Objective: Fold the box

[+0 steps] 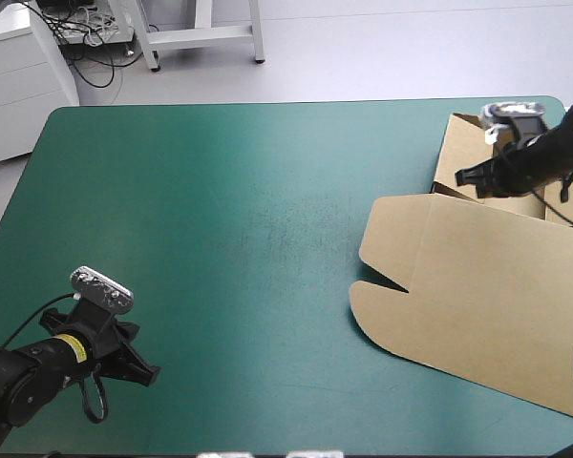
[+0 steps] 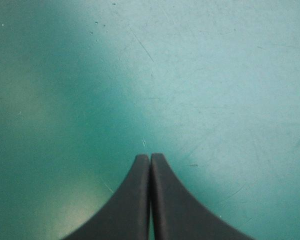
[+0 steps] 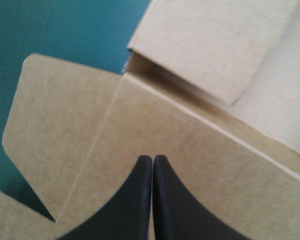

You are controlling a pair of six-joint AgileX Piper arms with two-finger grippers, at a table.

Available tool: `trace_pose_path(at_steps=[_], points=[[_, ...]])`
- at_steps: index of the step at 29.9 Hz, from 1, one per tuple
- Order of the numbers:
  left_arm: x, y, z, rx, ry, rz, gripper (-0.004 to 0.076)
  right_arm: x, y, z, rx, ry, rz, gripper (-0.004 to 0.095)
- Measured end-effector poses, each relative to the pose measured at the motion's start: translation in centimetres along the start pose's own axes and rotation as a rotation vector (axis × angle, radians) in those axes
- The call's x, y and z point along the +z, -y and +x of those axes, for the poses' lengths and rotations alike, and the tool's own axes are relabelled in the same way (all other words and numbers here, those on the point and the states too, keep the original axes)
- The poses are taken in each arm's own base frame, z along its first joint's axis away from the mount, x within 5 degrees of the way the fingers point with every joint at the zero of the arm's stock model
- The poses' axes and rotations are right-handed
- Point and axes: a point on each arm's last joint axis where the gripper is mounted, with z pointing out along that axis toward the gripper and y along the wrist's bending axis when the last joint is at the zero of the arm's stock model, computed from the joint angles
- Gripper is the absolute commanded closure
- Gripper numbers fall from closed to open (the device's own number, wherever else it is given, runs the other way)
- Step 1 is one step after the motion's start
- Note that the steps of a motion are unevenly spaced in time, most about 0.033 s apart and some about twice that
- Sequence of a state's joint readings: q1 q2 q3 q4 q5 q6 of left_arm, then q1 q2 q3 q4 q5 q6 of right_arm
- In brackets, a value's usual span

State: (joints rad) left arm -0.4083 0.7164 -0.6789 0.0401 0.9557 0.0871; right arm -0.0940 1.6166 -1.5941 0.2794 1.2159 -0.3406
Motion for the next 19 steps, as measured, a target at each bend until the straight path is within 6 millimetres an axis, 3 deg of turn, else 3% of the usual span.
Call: trace_pose_path(at_steps=[5, 9, 19], points=[[0.0, 0.0, 0.0, -0.001, 0.005, 0.0, 0.0756, 1.0, -3.9, 2.7, -0.098, 0.016, 0.003, 0.0916], [0.0, 0.0, -0.1, -0.001, 0.011, -0.001, 0.0756, 0.7, -5.8, 5.2, -0.145, 0.028, -0.01, 0.0916], [0.2, 0.2, 0.3, -0.014, 0.026, 0.016, 0.0756, -1.8, -7.2, 12.5, -0.175, 0.121, 0.01, 0.0916]])
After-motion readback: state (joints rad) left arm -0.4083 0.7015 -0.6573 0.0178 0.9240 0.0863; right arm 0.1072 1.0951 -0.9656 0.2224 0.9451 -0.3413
